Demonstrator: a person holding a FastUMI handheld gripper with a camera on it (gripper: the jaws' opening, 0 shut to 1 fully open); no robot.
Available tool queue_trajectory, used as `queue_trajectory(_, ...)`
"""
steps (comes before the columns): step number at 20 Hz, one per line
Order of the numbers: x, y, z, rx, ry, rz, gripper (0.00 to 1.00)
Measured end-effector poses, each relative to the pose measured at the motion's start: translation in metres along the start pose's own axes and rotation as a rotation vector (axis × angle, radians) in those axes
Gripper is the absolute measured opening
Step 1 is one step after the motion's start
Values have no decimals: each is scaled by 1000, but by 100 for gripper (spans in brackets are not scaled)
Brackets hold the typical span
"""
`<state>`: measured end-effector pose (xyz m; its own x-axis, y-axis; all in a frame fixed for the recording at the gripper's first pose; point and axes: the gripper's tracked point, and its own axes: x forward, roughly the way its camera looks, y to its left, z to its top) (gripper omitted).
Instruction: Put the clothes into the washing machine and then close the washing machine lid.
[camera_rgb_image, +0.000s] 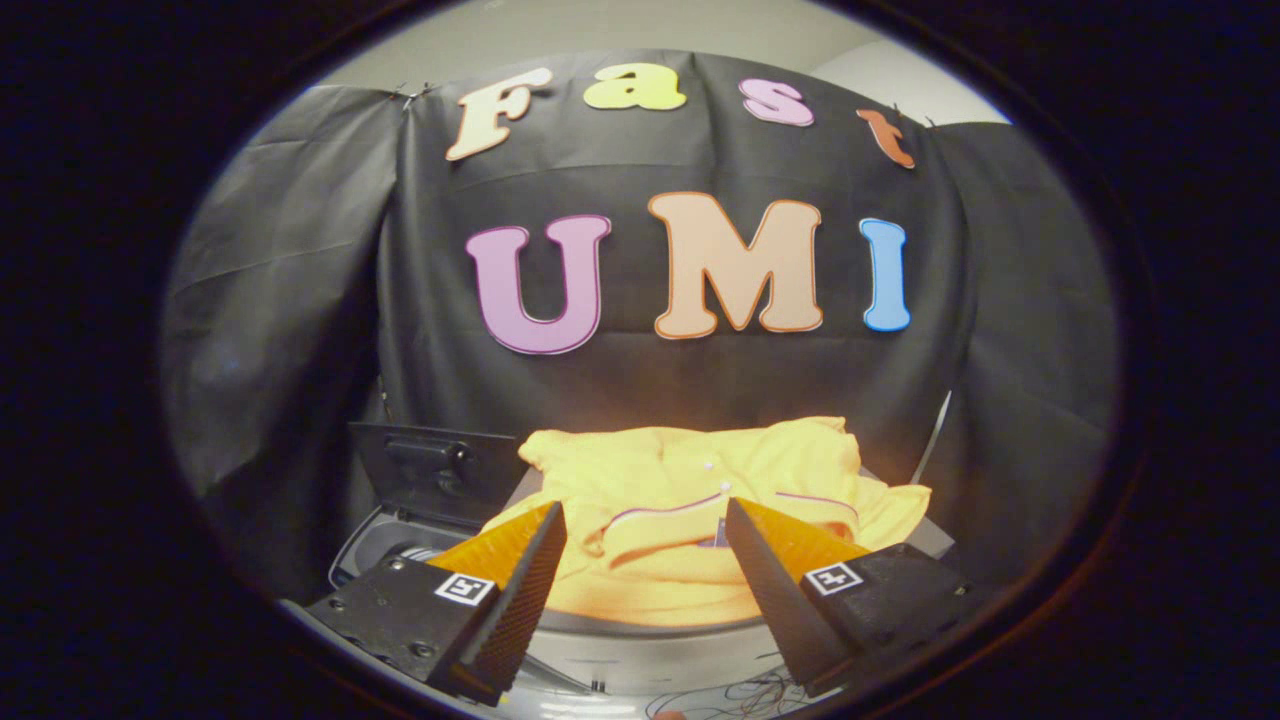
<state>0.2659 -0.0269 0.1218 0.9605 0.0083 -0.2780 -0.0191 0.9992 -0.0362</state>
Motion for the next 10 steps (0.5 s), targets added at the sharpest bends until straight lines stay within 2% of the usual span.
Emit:
queue_trajectory(4, 54, -14, -15, 37, 134, 8, 97)
queue_trajectory(6, 78, -30, -26, 94, 193, -28, 98)
queue_trajectory(9, 101, -56, -49, 94, 305, -100, 98)
queue_trajectory(10, 105, -55, -56, 110, 340, -96, 98)
